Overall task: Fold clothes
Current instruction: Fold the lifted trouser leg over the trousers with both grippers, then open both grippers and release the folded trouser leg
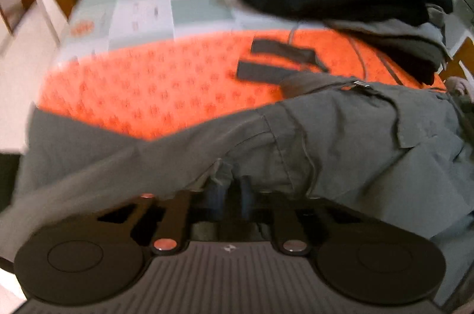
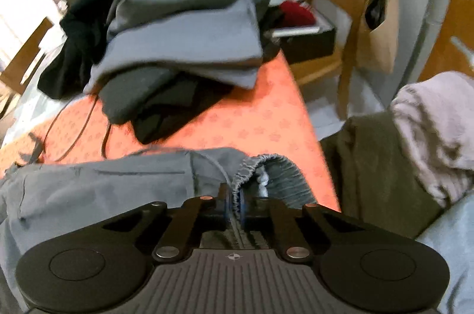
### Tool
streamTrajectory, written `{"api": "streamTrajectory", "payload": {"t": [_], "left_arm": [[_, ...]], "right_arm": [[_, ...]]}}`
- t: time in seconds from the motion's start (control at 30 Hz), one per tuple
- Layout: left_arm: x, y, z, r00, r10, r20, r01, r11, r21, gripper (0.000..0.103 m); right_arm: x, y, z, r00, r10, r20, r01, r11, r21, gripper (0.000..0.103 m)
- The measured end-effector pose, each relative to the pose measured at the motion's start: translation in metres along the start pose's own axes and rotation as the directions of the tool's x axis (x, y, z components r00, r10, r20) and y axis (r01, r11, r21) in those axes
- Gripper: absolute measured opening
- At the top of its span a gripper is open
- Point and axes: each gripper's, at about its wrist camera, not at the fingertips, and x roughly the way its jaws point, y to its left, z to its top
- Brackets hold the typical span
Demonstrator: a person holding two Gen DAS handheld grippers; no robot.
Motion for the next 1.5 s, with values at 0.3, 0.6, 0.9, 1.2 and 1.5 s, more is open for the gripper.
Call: {"api": "streamTrajectory", "payload": {"t": [0.3,0.6,0.9,1.2,1.5], "left_arm": [[-0.063,-0.017,0.009,0.975,0.082,0.205,-0.080,0.997,-0.019,0.003],[-0.057,-0.064,0.006,0.985,0.055,0.165,-0.071,0.993,0.093,0.008],[-0.098,-0.057,-0.036,0.957,0.190,0.221,-0.193,0.981,-0.010,0.054],[-0.140,-0.011,-0.084,0.920,0.355,0.163,-0.335,0.932,-0.141,0.061],[-0.141,0.068,-0.135,0.902,0.411,0.131,-0.392,0.907,-0.153,0.071]], "right_arm": [[-0.106,0.005,-0.007,0.955,-0.052,0.292,0.034,0.997,0.064,0.008],[-0.109,-0.017,-0.001,0.939,-0.176,0.294,0.168,0.984,0.052,0.010],[-0.089,0.015,-0.002,0.948,-0.187,0.258,0.231,0.961,-0.151,0.039],[-0.109,0.095,0.005,0.969,0.091,0.230,0.020,0.898,-0.440,0.039],[-0.106,0.218,-0.010,0.952,0.271,0.141,-0.132,0.780,-0.611,0.039]]}}
